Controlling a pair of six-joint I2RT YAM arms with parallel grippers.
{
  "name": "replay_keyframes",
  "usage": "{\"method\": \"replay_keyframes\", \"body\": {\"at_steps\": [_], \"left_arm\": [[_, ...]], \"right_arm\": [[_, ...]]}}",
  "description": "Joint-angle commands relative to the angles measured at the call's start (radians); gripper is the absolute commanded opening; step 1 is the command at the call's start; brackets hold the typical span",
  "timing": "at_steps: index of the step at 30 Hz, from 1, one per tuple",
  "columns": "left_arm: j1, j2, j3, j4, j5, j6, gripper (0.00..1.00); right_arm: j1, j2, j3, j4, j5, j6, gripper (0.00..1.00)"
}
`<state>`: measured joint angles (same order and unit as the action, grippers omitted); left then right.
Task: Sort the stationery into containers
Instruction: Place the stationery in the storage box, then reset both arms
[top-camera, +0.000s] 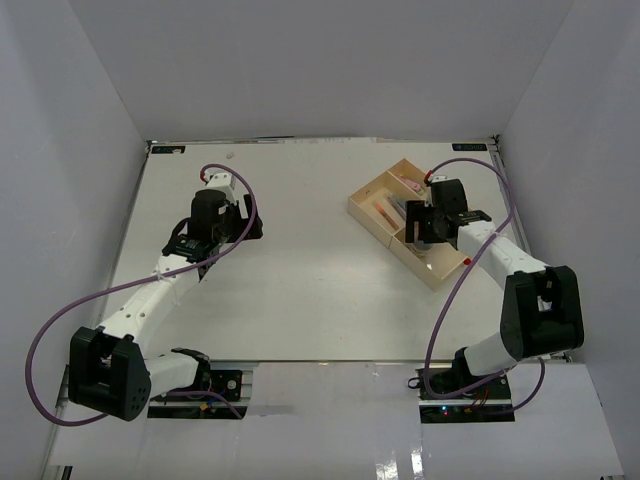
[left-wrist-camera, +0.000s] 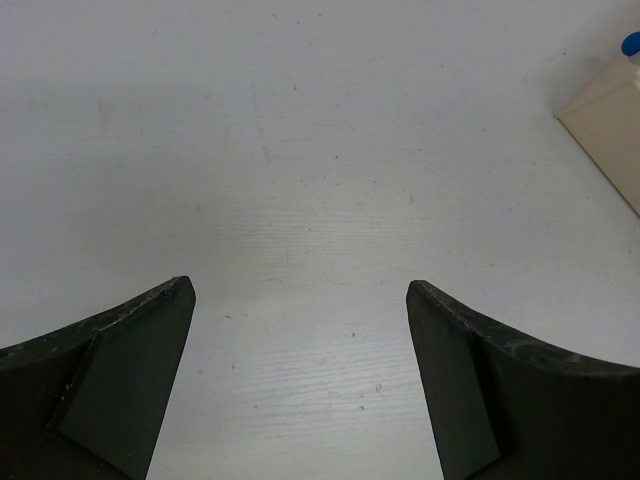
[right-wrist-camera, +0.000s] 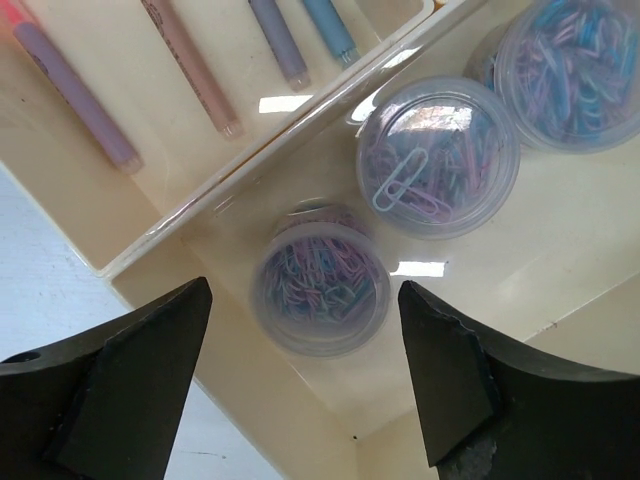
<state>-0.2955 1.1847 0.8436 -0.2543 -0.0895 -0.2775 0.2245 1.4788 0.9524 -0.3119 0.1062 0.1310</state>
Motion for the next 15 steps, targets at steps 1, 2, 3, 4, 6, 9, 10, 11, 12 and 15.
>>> {"method": "replay_keyframes", "body": {"at_steps": [1, 2, 3, 4, 6, 9, 10, 11, 12, 15], "left_arm": [[0.004, -0.039, -0.005, 0.013, -0.004, 0.008, 0.98], [0.004, -0.039, -0.005, 0.013, -0.004, 0.008, 0.98], [0.004, -0.039, -0.006, 0.013, -0.004, 0.008, 0.98], [0.004, -0.039, -0.005, 0.012, -0.003, 0.008, 0.98], [0.006, -0.04, -0.003, 0.013, -0.001, 0.006, 0.98], [0.006, -0.053, 0.002, 0.013, 0.011, 0.004, 0.98], [0.004, -0.057, 0.006, 0.012, 0.016, -0.003, 0.98], [0.004, -0.063, 0.014, 0.006, 0.031, -0.008, 0.98], [0.004, -0.071, 0.037, -0.014, 0.04, -0.014, 0.98], [0.004, -0.123, 0.086, -0.06, 0.063, -0.028, 0.98]], "right_arm": [[-0.002, -0.021, 0.042, 0.016, -0.025, 0.009, 0.83], [-0.001, -0.032, 0.046, 0.013, -0.028, 0.009, 0.84], [-0.002, -0.038, 0.049, 0.004, -0.03, 0.007, 0.85], [-0.002, -0.064, 0.058, -0.001, -0.036, 0.007, 0.86], [-0.002, -0.101, 0.066, -0.006, -0.045, 0.001, 0.9], [-0.002, -0.207, 0.083, -0.006, -0.048, -0.022, 0.98], [-0.002, -0.241, 0.089, -0.006, -0.043, -0.028, 0.98], [-0.002, -0.306, 0.095, -0.009, -0.034, -0.034, 0.97], [-0.002, -0.339, 0.106, -0.01, -0.022, -0.045, 0.93], [-0.002, -0.486, 0.118, -0.012, 0.05, -0.059, 0.9]]}}
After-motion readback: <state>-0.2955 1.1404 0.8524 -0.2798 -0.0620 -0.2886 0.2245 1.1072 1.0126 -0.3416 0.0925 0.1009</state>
